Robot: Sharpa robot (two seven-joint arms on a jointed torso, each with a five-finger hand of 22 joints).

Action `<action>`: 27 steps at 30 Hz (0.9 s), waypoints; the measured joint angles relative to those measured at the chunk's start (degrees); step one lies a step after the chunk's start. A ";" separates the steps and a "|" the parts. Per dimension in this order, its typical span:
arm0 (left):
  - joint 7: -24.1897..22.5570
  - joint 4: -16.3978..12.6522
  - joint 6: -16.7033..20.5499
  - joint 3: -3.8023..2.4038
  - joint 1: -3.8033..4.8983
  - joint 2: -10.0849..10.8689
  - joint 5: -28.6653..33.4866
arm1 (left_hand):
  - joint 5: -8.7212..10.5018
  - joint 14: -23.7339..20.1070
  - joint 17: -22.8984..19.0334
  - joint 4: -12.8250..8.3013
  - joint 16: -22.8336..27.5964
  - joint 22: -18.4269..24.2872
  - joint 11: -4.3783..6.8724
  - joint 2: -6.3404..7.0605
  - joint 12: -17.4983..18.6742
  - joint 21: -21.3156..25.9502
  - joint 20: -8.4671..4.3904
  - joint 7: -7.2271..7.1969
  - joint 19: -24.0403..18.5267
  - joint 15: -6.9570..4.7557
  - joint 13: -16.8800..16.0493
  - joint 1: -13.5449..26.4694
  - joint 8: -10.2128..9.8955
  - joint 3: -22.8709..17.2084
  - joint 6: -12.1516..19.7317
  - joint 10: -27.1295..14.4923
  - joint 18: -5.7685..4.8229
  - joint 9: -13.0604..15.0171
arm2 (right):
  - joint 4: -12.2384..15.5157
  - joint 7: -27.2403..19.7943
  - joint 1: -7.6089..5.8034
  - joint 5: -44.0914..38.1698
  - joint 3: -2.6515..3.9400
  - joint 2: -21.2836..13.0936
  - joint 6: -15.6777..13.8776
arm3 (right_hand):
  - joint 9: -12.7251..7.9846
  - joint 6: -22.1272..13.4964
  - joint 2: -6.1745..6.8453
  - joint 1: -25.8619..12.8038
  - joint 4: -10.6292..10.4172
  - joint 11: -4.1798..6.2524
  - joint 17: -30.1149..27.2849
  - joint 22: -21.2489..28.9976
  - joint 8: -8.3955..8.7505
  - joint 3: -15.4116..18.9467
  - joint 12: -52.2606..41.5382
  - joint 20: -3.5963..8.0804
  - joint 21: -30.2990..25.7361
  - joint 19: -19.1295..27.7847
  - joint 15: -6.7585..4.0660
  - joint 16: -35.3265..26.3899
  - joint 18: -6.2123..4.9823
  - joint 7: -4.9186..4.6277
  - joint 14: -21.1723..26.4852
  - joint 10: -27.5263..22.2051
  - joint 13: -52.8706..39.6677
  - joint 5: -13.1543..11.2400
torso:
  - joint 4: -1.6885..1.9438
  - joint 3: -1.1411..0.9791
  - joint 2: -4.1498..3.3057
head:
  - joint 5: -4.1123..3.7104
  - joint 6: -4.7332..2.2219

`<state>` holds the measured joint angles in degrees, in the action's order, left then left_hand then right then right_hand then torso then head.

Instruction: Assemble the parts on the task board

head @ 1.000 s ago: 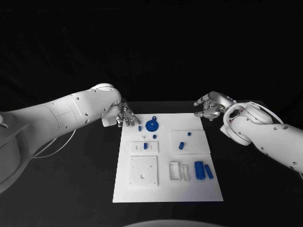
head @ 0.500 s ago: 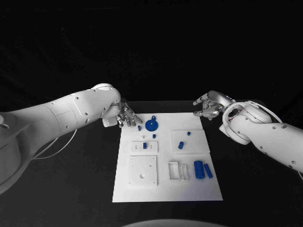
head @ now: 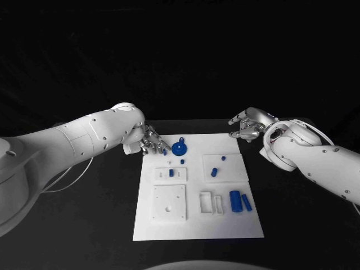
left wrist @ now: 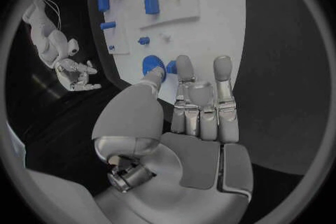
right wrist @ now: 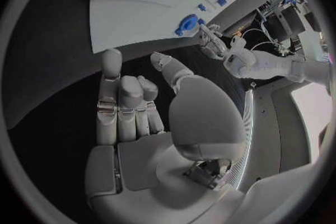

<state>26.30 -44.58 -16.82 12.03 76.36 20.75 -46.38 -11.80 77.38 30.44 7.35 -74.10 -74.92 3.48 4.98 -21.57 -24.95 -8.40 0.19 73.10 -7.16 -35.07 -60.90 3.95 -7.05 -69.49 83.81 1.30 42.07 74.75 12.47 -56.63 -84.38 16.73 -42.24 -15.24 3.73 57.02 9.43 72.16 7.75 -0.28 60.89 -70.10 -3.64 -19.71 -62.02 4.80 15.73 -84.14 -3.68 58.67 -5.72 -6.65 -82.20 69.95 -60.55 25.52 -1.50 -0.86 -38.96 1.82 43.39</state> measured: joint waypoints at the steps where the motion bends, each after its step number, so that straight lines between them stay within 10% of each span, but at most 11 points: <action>1: -0.03 0.01 -0.03 0.00 -0.03 -0.04 0.02 | 0.00 0.00 0.00 0.00 0.00 0.00 0.00 0.00 0.00 0.00 0.00 0.00 0.00 0.00 0.00 0.00 0.00 0.00 0.00 0.00 0.01 0.00 | 0.00 0.00 0.00 0.00 0.00 0.00 0.00 | 0.00 0.00 0.00 0.00 0.00 0.00 0.00 0.00 0.00 0.00 0.00 0.00 0.00 0.00 0.00 0.00 0.00 0.00 0.00 0.00 0.00 0.00 | 0.00 -0.01 0.00 | -0.03 0.01; 17: -0.39 0.46 -0.33 0.00 -0.36 -0.41 0.45 | -0.23 0.00 0.03 -3.51 0.00 0.01 0.00 -3.73 0.00 0.00 0.00 0.00 0.00 0.00 0.01 -0.69 0.00 1.42 0.00 0.00 0.00 -0.42 | 0.03 0.06 0.00 -0.03 0.02 -0.02 0.00 | 0.00 -0.09 0.00 0.00 0.00 0.00 0.00 0.00 0.00 0.00 0.00 0.00 0.00 0.00 0.00 0.00 0.00 -0.08 0.00 0.00 0.00 0.00 | 0.08 -0.03 0.03 | -0.18 0.13; 27: -0.68 0.37 -0.33 -0.05 -0.32 -0.32 1.44 | -7.00 0.01 0.19 -8.96 0.00 0.01 -0.02 -7.58 0.20 0.00 0.00 -0.08 0.00 0.01 0.35 -4.36 -0.46 -1.62 1.15 -0.02 0.01 -0.93 | -0.06 0.08 0.00 -0.04 0.02 -0.01 0.01 | 0.00 0.12 0.23 -0.23 -0.16 0.00 0.00 0.15 0.00 -0.16 0.00 0.00 0.00 0.00 0.00 0.00 0.00 0.12 0.00 0.00 0.00 0.00 | 0.09 -0.01 0.05 | -0.23 0.27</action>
<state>25.62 -44.21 -17.16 11.98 76.04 20.42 -44.94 -18.80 77.38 30.63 -1.61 -74.10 -74.90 3.46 -2.60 -21.36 -24.95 -8.40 0.11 73.10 -7.15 -34.72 -65.26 3.49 -8.66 -68.34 83.80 1.30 41.14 74.69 12.56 -56.63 -84.42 16.75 -42.25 -15.22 3.73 57.14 9.65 71.94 7.59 -0.28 60.89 -69.95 -3.64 -19.86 -62.02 4.81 15.73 -84.14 -3.68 58.67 -5.72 -6.53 -82.20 69.95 -60.55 25.52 -1.41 -0.87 -38.91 1.60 43.65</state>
